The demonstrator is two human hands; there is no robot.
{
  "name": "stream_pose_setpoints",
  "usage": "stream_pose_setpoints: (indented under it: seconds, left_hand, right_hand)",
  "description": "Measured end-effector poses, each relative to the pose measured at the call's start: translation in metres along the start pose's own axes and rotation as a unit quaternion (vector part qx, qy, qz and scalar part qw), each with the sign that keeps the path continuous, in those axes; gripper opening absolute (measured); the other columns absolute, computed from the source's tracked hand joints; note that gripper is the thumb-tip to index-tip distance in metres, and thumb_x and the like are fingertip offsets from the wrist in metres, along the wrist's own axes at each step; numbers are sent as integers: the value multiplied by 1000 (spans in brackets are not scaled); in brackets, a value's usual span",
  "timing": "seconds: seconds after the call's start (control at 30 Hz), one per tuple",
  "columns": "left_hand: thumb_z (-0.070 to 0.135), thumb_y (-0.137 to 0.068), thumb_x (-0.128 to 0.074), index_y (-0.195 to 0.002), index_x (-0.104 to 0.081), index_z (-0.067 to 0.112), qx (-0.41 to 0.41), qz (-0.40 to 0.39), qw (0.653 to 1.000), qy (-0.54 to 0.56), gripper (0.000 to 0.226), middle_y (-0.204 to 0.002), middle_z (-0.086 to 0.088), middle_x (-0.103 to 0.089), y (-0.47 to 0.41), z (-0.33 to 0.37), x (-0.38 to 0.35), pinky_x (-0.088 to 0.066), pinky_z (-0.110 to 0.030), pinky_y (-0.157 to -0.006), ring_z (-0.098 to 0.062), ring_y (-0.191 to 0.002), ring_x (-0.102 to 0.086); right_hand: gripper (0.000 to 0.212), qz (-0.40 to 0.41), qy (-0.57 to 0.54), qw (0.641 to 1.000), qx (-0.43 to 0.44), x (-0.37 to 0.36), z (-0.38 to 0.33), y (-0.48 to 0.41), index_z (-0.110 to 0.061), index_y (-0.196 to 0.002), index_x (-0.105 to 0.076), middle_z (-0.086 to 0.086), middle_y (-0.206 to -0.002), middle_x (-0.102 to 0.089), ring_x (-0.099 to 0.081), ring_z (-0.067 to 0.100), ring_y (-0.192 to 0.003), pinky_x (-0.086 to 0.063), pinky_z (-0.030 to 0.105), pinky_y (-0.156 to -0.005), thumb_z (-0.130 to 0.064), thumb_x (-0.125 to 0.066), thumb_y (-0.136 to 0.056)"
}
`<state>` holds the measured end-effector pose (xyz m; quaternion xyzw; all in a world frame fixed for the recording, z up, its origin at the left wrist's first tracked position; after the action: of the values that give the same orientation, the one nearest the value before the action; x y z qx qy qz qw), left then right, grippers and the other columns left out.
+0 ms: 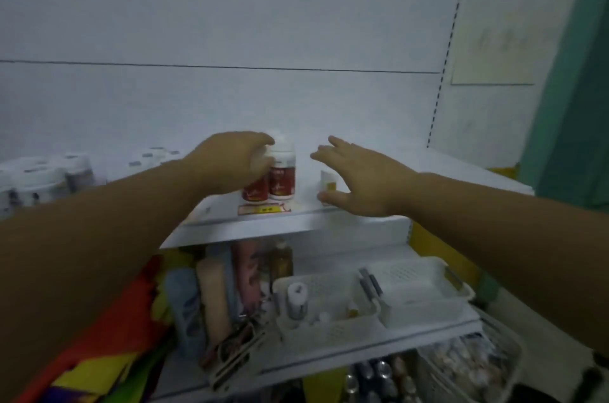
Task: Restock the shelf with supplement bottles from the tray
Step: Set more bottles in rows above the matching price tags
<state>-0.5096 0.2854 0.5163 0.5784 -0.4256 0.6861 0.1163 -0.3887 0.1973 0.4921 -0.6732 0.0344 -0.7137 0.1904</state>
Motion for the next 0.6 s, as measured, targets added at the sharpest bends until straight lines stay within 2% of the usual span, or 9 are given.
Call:
stream_pose_setpoints:
  seconds: [0.03, 0.1, 0.2, 0.27, 0.37, 0.43, 0.5, 0.53, 0.6]
  left_hand:
    - [44, -90, -43, -115, -60, 20, -26, 24, 999, -8, 39, -117, -6, -66, 9, 22, -3, -44, -33, -83, -27, -104, -60]
    - [47, -82, -39, -88, -66, 19, -80, 34, 996, -16, 39, -86, -3, -70, 29, 63, -17, -40, -28, -63, -25, -78, -63]
    - [46, -84, -42, -66, -54, 23, -106, -31, 994, -14, 32, -67, 1, -61, 56, 98, -65, -30, -26, -55, -19, -59, -52]
    - [42, -88, -45, -66, -49, 24, -94, -92, 991, -10, 29, -65, 2, -57, 70, 107, -108, -27, -26, -53, -16, -59, -49]
    - [38, -87, -47, -67, -46, 25, -30, -149, 988, 10, 24, -58, 8, -43, 80, 99, -167, -27, -25, -51, -16, -60, -46]
    - [33, -85, -50, -72, -53, 23, -6, -175, 984, 16, 17, -60, 9, -42, 84, 93, -208, -28, -23, -52, -15, -59, -44]
    - [27, -85, -51, -84, -64, 19, 16, -205, 977, 55, 15, -63, 10, -45, 88, 87, -252, -28, -17, -49, -11, -60, -46]
    - [24, -86, -52, -89, -67, 17, 30, -215, 972, 89, 17, -69, 9, -54, 91, 83, -276, -30, -14, -53, -13, -68, -53]
    - [19, -87, -51, -99, -68, 13, 72, -225, 960, 149, 22, -97, -5, -68, 92, 72, -318, -38, -20, -70, -24, -93, -61]
  right_hand:
    - [64, -10, -5, 1000, 7, -9, 3, 17, -22, -144, -26, 3, -153, -29, -18, 19, -143, -20, 36, -114, -50, -45, -90]
    - [57, -36, 2, 999, 17, -31, 7, 45, -24, -138, -37, 3, -141, -46, -39, 21, -130, -36, 38, -105, -51, -46, -89]
    - [48, -100, -3, 995, 10, -69, 14, 76, -25, -129, -47, 0, -121, -61, -54, 20, -108, -43, 33, -87, -52, -45, -89]
    - [42, -139, -5, 990, 5, -97, 22, 91, -24, -124, -51, 0, -114, -64, -56, 21, -102, -42, 32, -82, -49, -44, -91]
    - [34, -170, -26, 985, -21, -139, 42, 103, -24, -116, -57, 1, -108, -66, -57, 21, -98, -37, 27, -74, -44, -43, -92]
    - [30, -187, -53, 980, -45, -173, 60, 106, -23, -111, -59, 3, -103, -67, -58, 22, -95, -33, 25, -70, -40, -44, -92]
    - [32, -206, -48, 975, -69, -211, 76, 108, -20, -116, -59, 7, -107, -67, -59, 25, -99, -39, 26, -74, -37, -46, -91]
    - [35, -222, -41, 971, -84, -235, 84, 110, -18, -119, -57, 9, -112, -65, -58, 26, -103, -43, 28, -80, -36, -47, -91]
    - [37, -257, -33, 959, -111, -282, 96, 113, -15, -122, -55, 11, -120, -60, -55, 27, -109, -44, 31, -87, -32, -45, -92]
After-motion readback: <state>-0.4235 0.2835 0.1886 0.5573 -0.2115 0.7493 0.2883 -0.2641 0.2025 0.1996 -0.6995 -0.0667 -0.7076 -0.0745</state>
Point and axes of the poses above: each hand's wrist, its own y-axis away from the middle knuckle, its own x-axis out of the back of the hand, z = x × y, the point moved 10 cm from there along -y, towards the middle knuckle
